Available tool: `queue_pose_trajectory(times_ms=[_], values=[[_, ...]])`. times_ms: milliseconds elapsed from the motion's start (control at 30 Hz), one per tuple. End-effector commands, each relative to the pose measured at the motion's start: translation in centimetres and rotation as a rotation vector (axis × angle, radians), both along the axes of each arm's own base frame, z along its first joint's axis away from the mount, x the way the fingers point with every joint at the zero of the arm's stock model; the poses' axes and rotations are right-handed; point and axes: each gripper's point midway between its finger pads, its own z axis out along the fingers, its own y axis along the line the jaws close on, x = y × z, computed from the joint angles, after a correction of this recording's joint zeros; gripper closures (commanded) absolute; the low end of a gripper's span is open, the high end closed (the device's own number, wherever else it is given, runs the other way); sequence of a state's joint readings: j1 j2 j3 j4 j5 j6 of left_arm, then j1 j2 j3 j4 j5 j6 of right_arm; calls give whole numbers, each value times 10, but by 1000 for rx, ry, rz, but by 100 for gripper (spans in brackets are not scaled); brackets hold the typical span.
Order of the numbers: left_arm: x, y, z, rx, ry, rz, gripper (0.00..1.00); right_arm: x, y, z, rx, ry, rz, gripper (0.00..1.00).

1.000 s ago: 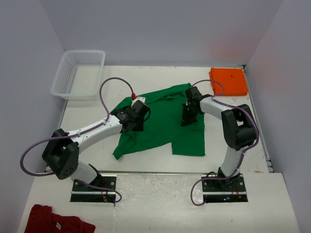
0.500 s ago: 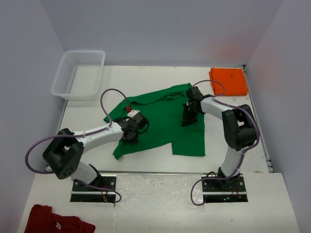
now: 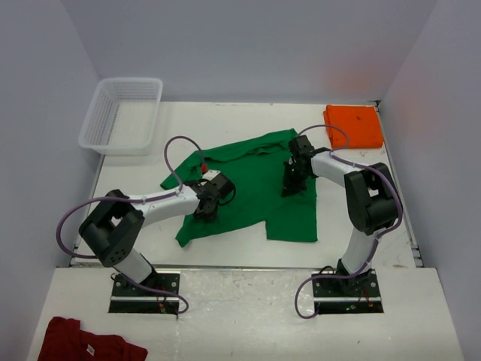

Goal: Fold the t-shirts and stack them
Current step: Flatten out the tshirt

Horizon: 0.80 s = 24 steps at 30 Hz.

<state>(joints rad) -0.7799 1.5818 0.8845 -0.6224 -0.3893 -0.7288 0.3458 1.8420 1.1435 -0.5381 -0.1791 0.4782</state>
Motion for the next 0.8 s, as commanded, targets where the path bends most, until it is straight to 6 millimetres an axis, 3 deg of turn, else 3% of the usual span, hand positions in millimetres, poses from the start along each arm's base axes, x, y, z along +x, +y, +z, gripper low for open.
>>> queue_pose_trajectory(times_ms=[0, 167, 333, 600, 767], values=[[25, -14, 12, -17, -82, -5, 76, 3, 3, 11, 24, -35, 9, 100], [43, -31, 8, -35, -79, -49, 98, 4, 0, 12, 13, -40, 2, 100], [71, -48, 10, -50, -106, -73, 100, 3, -1, 11, 9, -41, 4, 100], [105, -73, 70, -132, -245, -82, 100, 5, 0, 7, 10, -32, 0, 100], [126, -78, 90, -93, -288, -90, 100, 6, 2, 6, 13, -29, 3, 100]])
